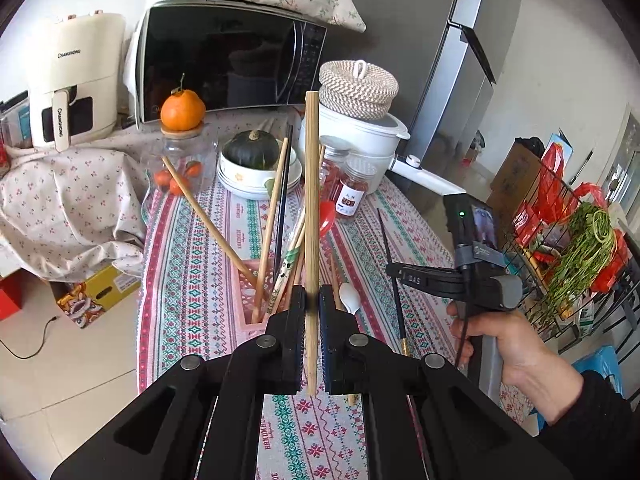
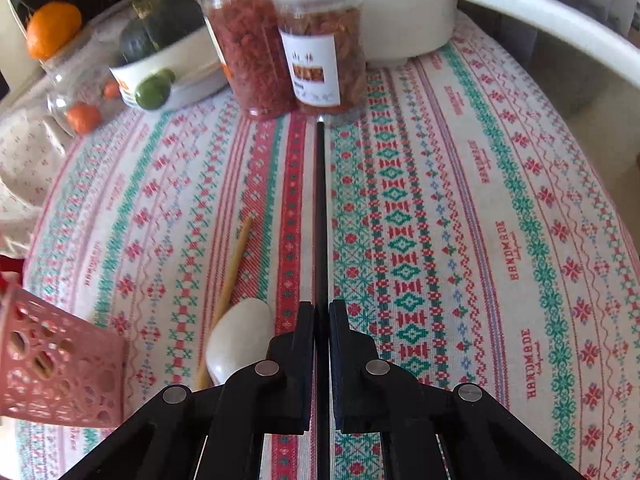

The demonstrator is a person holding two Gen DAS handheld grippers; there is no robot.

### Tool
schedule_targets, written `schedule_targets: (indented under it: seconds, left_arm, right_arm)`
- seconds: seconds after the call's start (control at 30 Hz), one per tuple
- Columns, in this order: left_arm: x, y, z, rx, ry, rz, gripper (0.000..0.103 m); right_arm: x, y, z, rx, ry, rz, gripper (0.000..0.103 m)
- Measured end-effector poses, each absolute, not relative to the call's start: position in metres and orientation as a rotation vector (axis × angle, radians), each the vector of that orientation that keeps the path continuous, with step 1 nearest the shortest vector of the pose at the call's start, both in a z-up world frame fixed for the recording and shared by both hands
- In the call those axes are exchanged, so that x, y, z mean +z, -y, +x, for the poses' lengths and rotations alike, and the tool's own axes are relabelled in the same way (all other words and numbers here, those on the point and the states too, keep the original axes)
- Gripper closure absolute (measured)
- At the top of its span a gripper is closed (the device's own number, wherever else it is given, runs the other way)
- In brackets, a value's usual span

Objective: Organize utensils
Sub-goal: 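Insert the wooden chopstick into the pink basket with the left tool while the right carries the black one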

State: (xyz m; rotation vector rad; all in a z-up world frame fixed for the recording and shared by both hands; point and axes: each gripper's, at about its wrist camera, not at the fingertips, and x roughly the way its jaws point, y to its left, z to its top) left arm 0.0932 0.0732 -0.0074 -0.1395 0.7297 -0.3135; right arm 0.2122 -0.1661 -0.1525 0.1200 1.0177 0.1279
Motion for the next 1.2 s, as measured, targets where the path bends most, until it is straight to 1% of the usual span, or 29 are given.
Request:
schedule_targets:
  seconds: [0.13,0.33,0.57,0.8,1.03,1.1,1.13,1.2]
  left_arm:
    - [0.005,-0.076,0.087,-0.298,-0.671,-0.142,0.097]
    - [0.032,-0.093,0.075,-0.252,-0.522,-0.192,0.097]
    - [0.035,-0.102,0.081,-0.181,-0.414,-0.206,0.097]
    - [0.013,-0.102,0.111,-0.124,-0.468,-0.195,0.097]
    - [-0.025,-0.097,0.148,-0.108,-0.576,-0.197,0.096]
    - [-0.035,-0.096,0.157,-0.104,-0.614,-0.204,0.095]
    - [-0.038,-0.095,0.159,-0.099,-0.632,-0.199,0.093]
    - [-0.042,-0.093,0.161,-0.095,-0.658,-0.191,0.080]
  right_arm:
    - [-0.116,0.175,0.188,0.181,-0.913,0.154,0.098]
    - [-0.069,0.177,0.150,0.246,-0.782,0.180,0.098]
    - [-0.030,0.170,0.122,0.306,-0.667,0.182,0.098]
    - [-0.015,0.156,0.111,0.351,-0.635,0.174,0.098]
    - [-0.007,0.149,0.103,0.388,-0.616,0.167,0.098]
    - [-0.004,0.148,0.100,0.397,-0.609,0.170,0.098]
    - [-0.002,0.148,0.098,0.402,-0.604,0.172,0.098]
    - [0.003,0.148,0.095,0.412,-0.592,0.176,0.098]
